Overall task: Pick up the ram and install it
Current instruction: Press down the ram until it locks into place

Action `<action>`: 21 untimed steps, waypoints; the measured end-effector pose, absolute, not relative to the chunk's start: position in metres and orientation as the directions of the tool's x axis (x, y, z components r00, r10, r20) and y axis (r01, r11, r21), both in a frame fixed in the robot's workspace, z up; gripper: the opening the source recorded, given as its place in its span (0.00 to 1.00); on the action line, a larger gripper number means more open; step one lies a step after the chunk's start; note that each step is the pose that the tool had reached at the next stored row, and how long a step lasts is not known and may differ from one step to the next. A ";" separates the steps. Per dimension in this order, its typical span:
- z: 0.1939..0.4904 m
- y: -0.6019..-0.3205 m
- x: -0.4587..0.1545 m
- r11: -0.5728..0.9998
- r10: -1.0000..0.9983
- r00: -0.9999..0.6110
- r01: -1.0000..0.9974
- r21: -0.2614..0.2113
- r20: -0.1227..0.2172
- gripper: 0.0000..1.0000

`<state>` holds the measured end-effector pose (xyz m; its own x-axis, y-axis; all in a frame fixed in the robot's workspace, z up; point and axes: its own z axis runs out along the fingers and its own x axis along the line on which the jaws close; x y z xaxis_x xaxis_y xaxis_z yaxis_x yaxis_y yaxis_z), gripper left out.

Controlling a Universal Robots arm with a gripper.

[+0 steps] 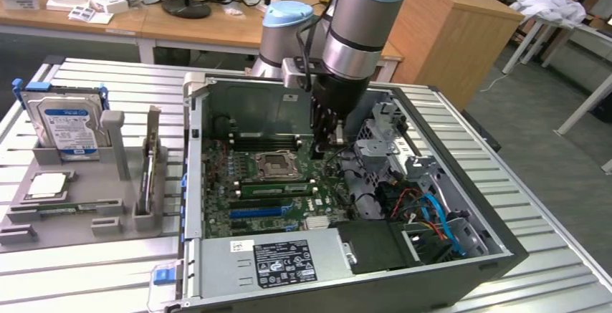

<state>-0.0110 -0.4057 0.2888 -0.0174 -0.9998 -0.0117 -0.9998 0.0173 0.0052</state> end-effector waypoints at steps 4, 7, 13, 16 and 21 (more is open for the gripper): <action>0.286 -0.406 -0.011 0.017 -1.000 -0.017 -1.000 0.005 -0.012 0.11; 0.285 -0.406 -0.011 0.017 -1.000 -0.017 -1.000 0.005 -0.012 0.11; 0.281 -0.406 -0.011 0.017 -1.000 -0.017 -1.000 0.005 -0.012 0.11; 0.278 -0.406 -0.011 0.017 -1.000 -0.017 -1.000 0.005 -0.012 0.11; 0.274 -0.406 -0.011 0.017 -1.000 -0.017 -1.000 0.005 -0.012 0.11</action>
